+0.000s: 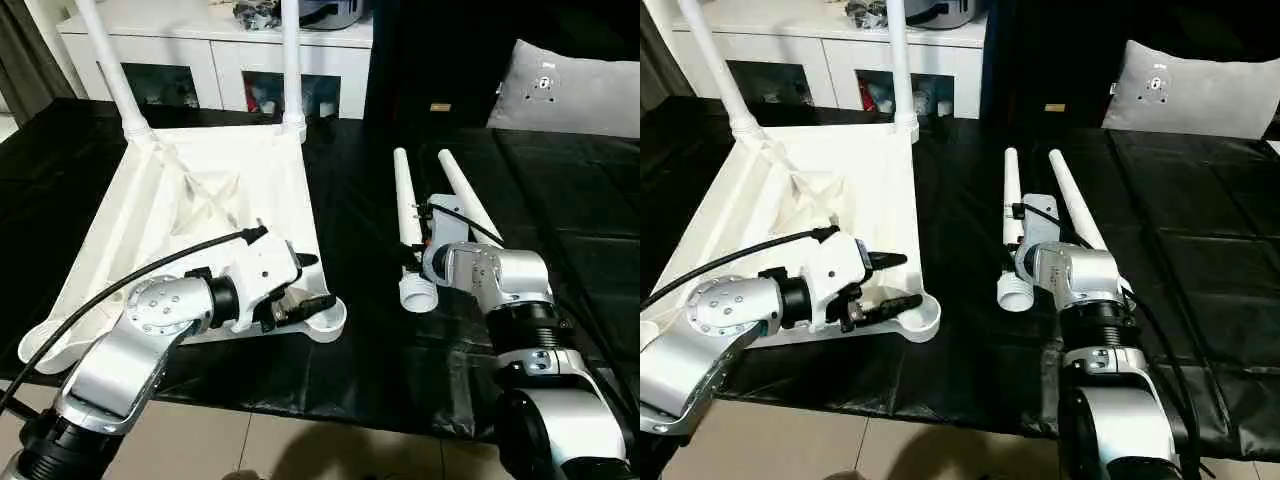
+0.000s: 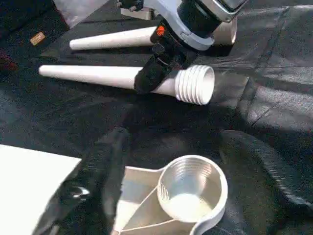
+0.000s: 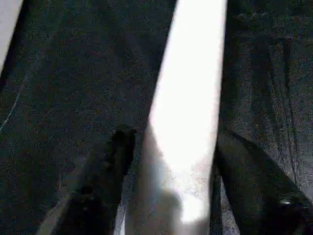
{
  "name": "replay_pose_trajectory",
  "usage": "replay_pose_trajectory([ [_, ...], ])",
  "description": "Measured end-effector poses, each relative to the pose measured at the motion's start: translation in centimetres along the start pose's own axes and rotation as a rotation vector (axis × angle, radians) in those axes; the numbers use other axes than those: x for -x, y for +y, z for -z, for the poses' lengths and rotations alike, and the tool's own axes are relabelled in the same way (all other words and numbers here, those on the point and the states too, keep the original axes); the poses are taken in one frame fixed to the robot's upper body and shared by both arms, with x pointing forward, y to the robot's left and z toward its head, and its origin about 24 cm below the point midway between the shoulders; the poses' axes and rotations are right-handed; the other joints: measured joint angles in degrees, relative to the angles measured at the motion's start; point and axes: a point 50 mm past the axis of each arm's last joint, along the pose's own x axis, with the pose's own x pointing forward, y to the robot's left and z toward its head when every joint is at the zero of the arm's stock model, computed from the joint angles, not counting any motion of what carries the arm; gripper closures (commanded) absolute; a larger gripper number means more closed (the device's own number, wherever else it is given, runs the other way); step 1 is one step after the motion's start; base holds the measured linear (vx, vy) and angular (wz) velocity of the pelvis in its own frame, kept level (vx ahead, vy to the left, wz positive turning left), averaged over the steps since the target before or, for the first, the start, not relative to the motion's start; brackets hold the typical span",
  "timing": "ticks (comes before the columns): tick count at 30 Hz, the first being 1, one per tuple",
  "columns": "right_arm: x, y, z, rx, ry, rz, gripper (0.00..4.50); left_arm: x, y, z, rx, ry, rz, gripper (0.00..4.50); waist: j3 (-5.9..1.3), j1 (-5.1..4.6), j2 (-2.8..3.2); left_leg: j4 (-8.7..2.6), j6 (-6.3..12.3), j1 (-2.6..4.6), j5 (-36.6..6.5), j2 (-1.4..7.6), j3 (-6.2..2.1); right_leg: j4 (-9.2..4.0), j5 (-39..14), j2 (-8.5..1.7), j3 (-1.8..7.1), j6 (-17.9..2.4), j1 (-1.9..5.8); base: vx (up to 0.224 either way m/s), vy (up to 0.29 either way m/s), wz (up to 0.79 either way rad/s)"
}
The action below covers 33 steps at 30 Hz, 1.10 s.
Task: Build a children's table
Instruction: Pick table leg
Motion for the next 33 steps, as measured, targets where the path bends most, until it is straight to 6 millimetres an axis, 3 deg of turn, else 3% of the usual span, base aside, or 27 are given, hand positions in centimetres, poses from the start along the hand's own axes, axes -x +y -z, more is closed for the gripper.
replay_pose_trajectory([
  [5,0.0,0.1,0.2,0.001,0.007,-0.016,2.02,0.1,0.0,0.1,0.006,0.013,0.003,0.78,-0.04,0.0,-0.07,0.0,0.0,0.01,0.0,0.0,-0.01,0.0,0.0,0.0,0.0,0.0,0.02,0.0,0.0,0.0],
  [6,0.0,0.2,0.3,0.003,0.007,-0.021,2.28,0.1,0.0,0.2,0.007,0.015,0.004,0.69,-0.05,0.0,-0.07,0.01,0.0,0.01,0.0,0.0,-0.01,-0.01,0.0,0.0,0.0,0.0,0.02,0.0,0.0,0.0],
  [7,0.0,0.3,0.3,0.004,0.004,-0.026,2.39,0.1,0.0,0.2,0.008,0.016,0.004,0.42,-0.05,0.0,-0.08,0.01,0.0,0.02,0.0,0.0,-0.01,0.0,0.0,0.0,0.0,0.0,0.03,0.0,0.0,0.0],
  [11,0.1,0.4,0.3,0.014,0.001,-0.032,2.52,0.1,0.0,0.2,0.01,0.017,0.005,0.31,-0.06,0.0,-0.09,0.01,0.0,0.04,0.0,0.0,-0.01,0.0,0.0,0.0,0.0,0.0,0.04,0.0,0.0,0.0],
  [13,0.1,0.4,0.3,0.02,0.002,-0.03,2.63,0.1,0.0,0.2,0.011,0.019,0.006,0.04,-0.06,0.04,-0.1,0.02,0.0,0.03,0.0,0.0,-0.01,-0.01,0.0,0.0,0.0,0.0,0.05,0.0,0.0,0.0],
  [20,0.2,0.3,0.4,0.01,-0.014,-0.035,2.67,-0.2,-0.1,0.2,0.012,0.012,0.005,0.0,-0.07,0.02,-0.08,0.02,0.0,0.03,0.0,0.0,-0.02,-0.02,0.0,0.0,0.0,0.0,0.05,0.0,0.0,0.0],
  [26,0.3,0.0,0.8,-0.009,-0.148,-0.072,2.68,-1.2,1.0,0.1,0.043,-0.059,-0.142,0.0,-0.08,-0.14,-0.1,0.11,0.01,0.04,0.01,-0.02,-0.05,-0.12,0.0,0.0,-0.04,0.02,0.14,0.0,0.0,0.0],
  [33,1.5,0.7,0.5,-0.194,-0.376,-0.413,2.68,-2.8,2.8,-1.3,0.215,-0.212,-0.345,0.0,-0.07,0.14,-0.14,0.12,0.09,-0.14,-0.03,0.0,-0.02,-0.21,0.0,-0.01,-0.16,0.03,0.02,0.0,0.0,0.0],
])
